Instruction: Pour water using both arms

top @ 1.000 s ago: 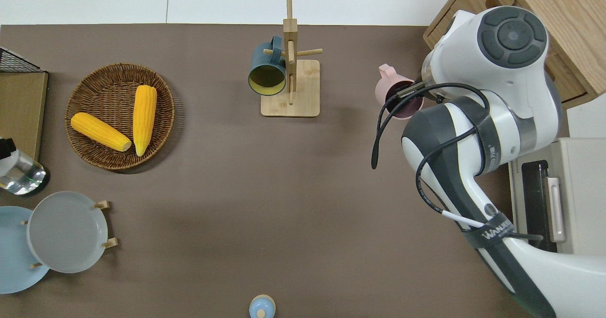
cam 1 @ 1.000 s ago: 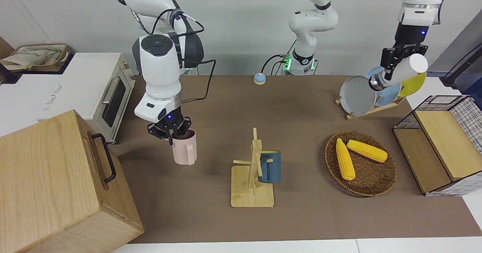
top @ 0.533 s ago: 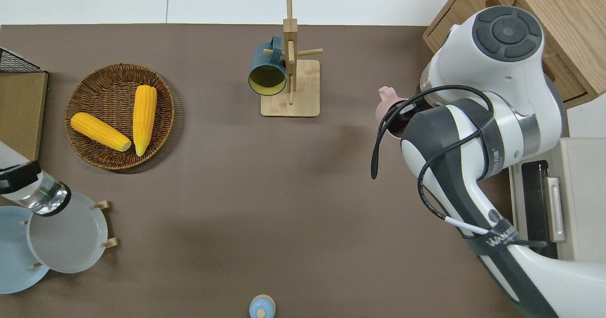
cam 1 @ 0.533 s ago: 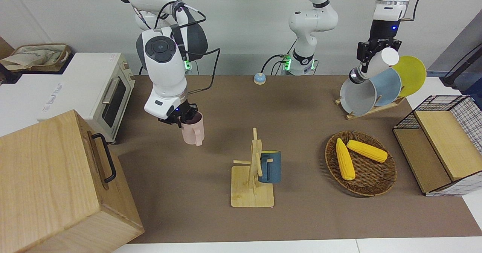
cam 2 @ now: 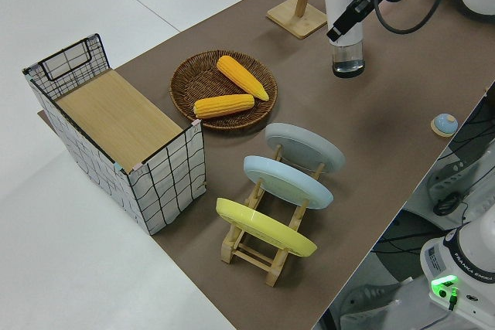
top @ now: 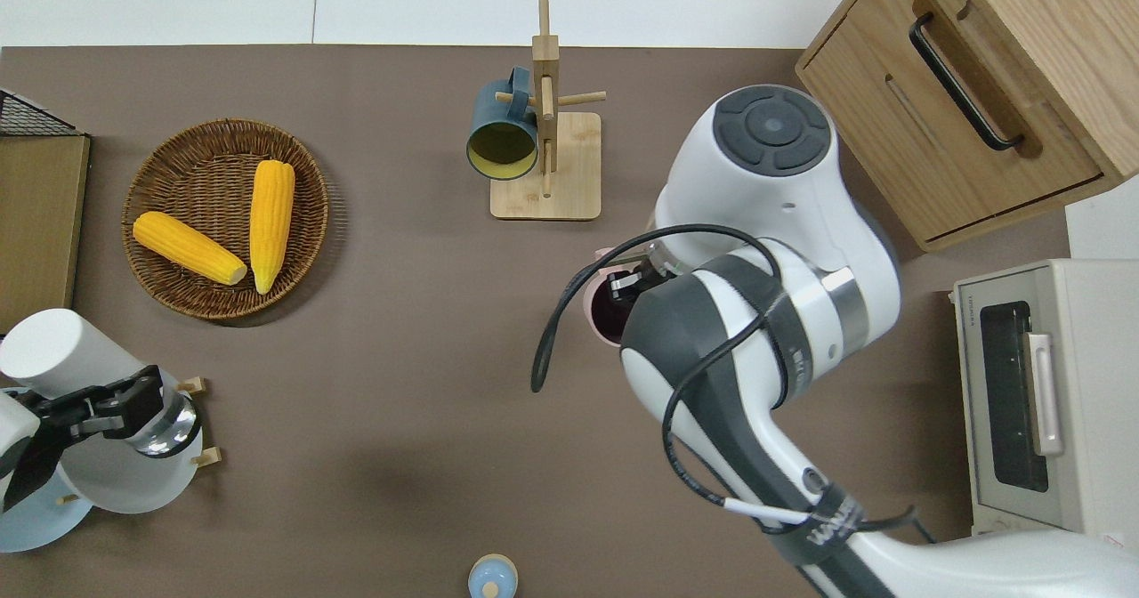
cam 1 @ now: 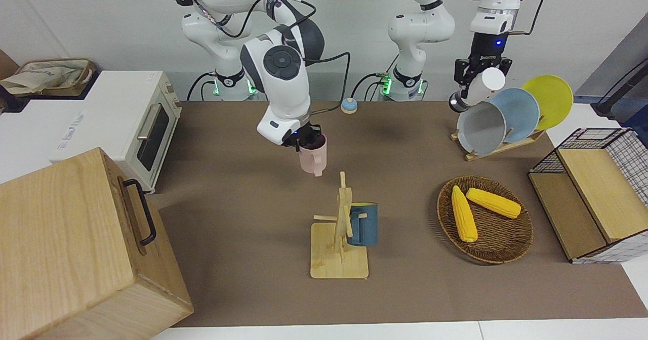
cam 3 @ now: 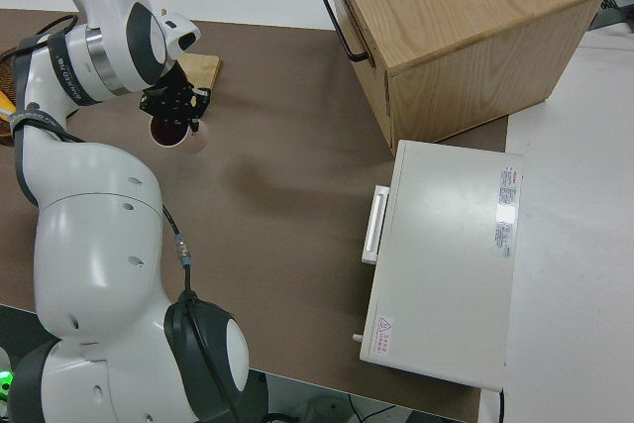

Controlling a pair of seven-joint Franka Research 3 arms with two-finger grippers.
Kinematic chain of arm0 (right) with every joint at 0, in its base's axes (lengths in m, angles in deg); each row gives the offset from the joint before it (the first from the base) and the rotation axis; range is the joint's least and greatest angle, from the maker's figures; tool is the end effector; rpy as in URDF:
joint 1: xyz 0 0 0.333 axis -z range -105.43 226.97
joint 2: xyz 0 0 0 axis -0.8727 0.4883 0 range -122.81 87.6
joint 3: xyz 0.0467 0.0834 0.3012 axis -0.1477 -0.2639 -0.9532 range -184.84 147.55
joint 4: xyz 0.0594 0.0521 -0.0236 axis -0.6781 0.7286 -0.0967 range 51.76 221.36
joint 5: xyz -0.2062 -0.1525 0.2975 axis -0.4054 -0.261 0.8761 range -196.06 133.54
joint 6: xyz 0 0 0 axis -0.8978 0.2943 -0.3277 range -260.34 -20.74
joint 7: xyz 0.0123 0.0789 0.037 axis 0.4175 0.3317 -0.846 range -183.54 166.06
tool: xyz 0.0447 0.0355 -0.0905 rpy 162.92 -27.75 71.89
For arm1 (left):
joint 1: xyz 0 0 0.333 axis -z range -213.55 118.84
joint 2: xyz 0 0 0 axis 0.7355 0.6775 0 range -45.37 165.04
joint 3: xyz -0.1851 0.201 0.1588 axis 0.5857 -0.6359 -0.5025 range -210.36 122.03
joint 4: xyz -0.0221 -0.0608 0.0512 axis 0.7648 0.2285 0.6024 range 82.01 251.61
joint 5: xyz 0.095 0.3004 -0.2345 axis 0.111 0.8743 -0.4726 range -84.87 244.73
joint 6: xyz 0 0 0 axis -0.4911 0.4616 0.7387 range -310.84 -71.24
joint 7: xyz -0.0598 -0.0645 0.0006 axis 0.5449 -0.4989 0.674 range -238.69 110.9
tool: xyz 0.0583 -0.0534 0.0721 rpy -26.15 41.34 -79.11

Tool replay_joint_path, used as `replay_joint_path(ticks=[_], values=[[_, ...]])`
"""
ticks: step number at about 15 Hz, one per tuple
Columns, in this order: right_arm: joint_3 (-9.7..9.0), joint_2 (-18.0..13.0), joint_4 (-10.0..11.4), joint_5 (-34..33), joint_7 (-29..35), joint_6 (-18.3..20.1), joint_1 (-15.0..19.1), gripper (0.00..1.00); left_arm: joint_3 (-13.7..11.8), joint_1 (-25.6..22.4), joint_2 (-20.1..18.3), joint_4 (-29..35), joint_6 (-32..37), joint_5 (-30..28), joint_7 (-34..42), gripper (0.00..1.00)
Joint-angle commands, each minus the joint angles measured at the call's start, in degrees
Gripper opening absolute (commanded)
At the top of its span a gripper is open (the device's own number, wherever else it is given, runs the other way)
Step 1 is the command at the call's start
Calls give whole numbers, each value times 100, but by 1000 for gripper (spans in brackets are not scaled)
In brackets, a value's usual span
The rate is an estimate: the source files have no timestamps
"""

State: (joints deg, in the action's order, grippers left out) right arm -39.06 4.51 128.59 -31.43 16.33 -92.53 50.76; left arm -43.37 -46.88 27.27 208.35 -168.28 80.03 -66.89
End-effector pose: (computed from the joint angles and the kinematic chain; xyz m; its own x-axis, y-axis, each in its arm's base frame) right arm 0.5818 0.3026 0.4649 0.9821 0.0823 -0.1697 0.0727 -0.9954 -0.0623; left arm 0.4133 -0.0099 0.5883 0.9282 0.0302 0.3709 0.0284 -0.9995 0.0101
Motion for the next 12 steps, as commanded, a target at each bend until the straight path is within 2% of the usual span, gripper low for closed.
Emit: replay_joint_path(ticks=[1,3,5,7,9,12], values=[[11,328,6,166,1102,-583,-465,0,-44,304,-320,275,-142,-54,-122,0],[11,556,-73,228,1525,-926,-755,0,-53,400,-408,380,-124,-89,-104,0],[11,829,-196,228,1754,-1207,-905,0,-62,489,-426,451,-107,-151,-96,0],[2,1101,-398,315,2219,-1568,-1107,0,-62,498,-435,469,-80,-160,-104,0],[11,1172,-425,447,2501,-1919,-1292,0,-70,498,-435,469,-71,-160,-104,0],[11,1278,-416,728,2800,-2341,-1389,0,-70,498,-435,478,-71,-160,-69,0]])
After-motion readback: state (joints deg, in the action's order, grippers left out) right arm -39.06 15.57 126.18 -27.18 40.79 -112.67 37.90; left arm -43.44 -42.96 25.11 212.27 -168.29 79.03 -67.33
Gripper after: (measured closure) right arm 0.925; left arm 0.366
